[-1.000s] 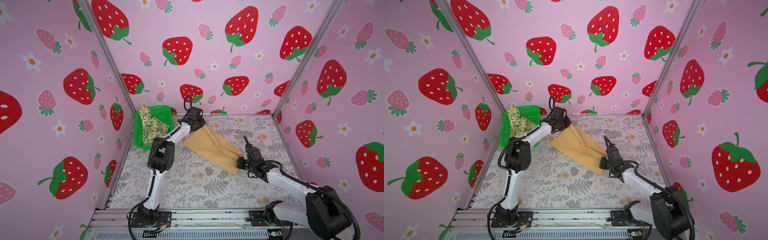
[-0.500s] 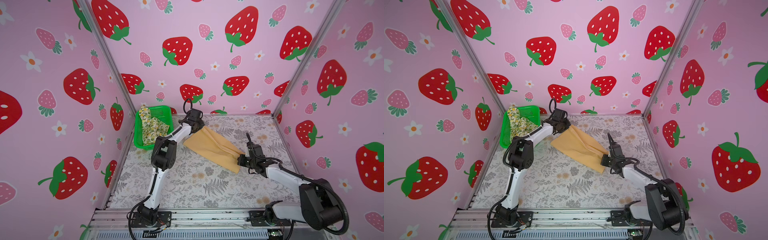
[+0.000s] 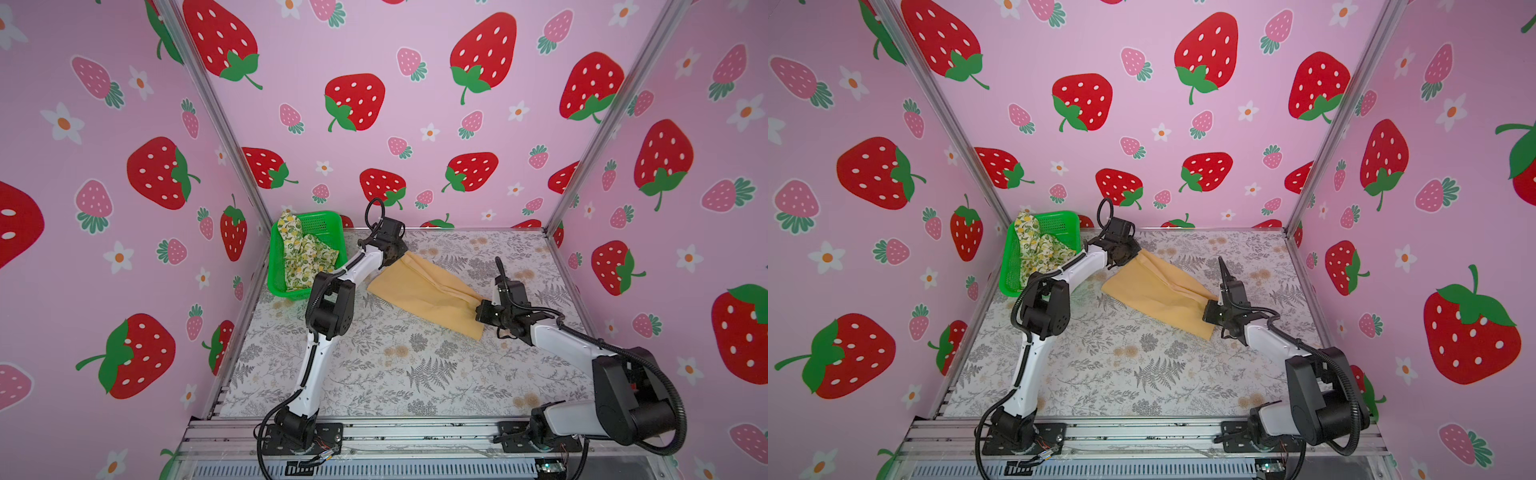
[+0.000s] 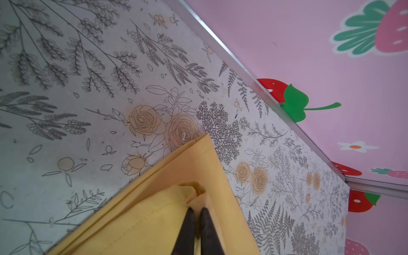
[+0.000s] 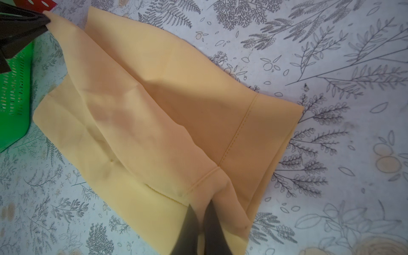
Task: Fold and stack skirts
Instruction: Fold the skirt at the top-center of the table.
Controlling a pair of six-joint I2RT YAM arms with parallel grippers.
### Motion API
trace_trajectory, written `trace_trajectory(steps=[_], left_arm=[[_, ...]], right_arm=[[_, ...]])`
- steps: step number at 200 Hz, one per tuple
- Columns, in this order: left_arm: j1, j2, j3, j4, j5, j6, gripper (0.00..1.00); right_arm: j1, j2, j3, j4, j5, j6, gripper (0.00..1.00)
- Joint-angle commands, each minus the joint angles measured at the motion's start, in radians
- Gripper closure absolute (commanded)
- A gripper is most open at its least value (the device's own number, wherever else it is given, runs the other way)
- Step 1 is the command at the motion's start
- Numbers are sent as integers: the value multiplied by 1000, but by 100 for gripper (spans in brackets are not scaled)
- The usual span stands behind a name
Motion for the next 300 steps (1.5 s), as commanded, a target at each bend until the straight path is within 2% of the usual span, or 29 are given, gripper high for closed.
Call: trace_trajectory(steps=[1,37,68,92,107,111,152,190,195,213,266,300], left_arm=[[-1,-1,16,-8,-44,-20,87],[-2,-8,-4,-3,-49,-22,70],[-3,-33,-34,10,-49,-21,59],[-5,-69,-82,33,-57,-20,45],[-6,-91,-108,47,-59,-15,43],[-5,-94,-113,49,-58,-15,39],[-11,-121,-143,55,-44,-12,36],[-35,-194,-263,101,-48,-18,34],[-37,-207,-287,112,-49,-21,26],[-39,-240,-354,154,-39,-33,24],[-62,-318,-541,241,-32,-60,22],[-61,-328,-611,278,-45,-67,22]], right_arm=[[-9,13,44,20,0,1,92],[-14,55,80,16,1,-12,92],[-21,76,104,12,11,-27,92],[-32,88,123,9,20,-41,92],[-40,99,138,8,15,-48,92],[-43,103,143,7,12,-48,92],[-68,150,184,7,-28,-54,92],[-89,178,201,7,-27,-66,91],[-92,182,201,9,-32,-68,92],[-100,191,199,13,-30,-74,92],[-138,245,226,37,-65,-69,91],[-140,277,258,38,-67,-65,89]])
